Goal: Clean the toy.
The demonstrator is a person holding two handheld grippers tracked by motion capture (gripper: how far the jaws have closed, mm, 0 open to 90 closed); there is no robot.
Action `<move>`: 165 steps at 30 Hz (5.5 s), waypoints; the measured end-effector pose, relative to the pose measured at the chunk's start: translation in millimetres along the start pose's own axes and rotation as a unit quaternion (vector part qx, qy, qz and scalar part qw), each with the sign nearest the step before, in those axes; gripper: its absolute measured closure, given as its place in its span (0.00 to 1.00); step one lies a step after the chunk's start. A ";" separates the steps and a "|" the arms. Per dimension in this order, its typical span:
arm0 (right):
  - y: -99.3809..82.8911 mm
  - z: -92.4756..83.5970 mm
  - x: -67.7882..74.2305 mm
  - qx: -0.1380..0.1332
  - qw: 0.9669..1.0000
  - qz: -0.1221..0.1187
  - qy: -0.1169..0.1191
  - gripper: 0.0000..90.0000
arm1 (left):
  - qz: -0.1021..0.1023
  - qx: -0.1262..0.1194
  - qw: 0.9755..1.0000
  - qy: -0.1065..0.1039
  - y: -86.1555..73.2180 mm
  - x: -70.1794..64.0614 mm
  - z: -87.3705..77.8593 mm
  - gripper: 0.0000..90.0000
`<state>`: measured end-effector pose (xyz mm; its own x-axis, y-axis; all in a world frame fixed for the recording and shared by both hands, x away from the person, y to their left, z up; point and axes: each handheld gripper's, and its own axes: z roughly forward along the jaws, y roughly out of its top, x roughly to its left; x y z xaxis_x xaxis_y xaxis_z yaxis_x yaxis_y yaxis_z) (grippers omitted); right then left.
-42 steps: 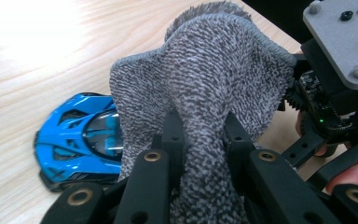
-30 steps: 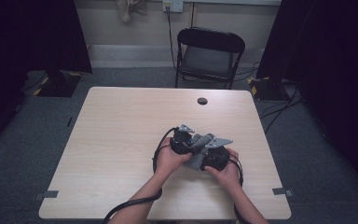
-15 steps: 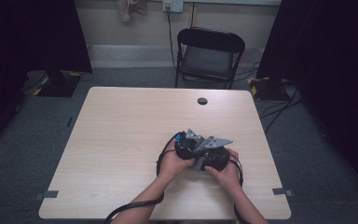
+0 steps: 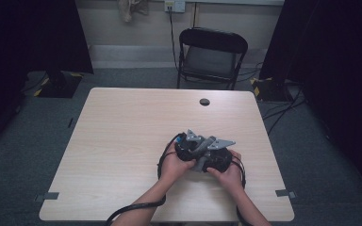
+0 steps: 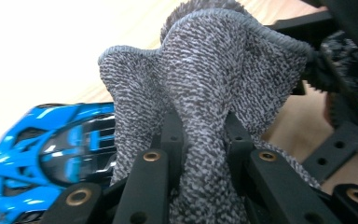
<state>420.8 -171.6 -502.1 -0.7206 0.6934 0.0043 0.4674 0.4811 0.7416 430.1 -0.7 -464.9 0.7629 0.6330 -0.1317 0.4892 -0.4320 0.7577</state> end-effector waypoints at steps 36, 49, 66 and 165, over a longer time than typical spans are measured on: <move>-0.2 -0.2 0.1 0.000 1.000 0.000 0.000 0.27 | -0.060 0.019 0.995 0.071 1.1 68.6 -8.0 0.84; -0.2 -0.3 0.1 -0.001 1.000 0.000 0.000 0.27 | -0.092 0.016 0.992 0.088 -4.3 88.7 -8.3 0.84; -0.3 -0.3 0.1 0.000 1.000 0.000 0.001 0.27 | -0.056 -0.006 0.997 0.043 16.2 56.1 -26.2 0.84; -0.3 -0.3 0.1 -0.001 1.000 -0.001 0.000 0.27 | -0.023 -0.037 0.998 0.037 11.7 30.5 17.0 0.82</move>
<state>420.4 -171.9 -502.2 -0.7218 0.6921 0.0035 0.4655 0.4817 0.7425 466.3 2.7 -470.9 0.7058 0.6979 -0.1215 0.4877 -0.3542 0.7980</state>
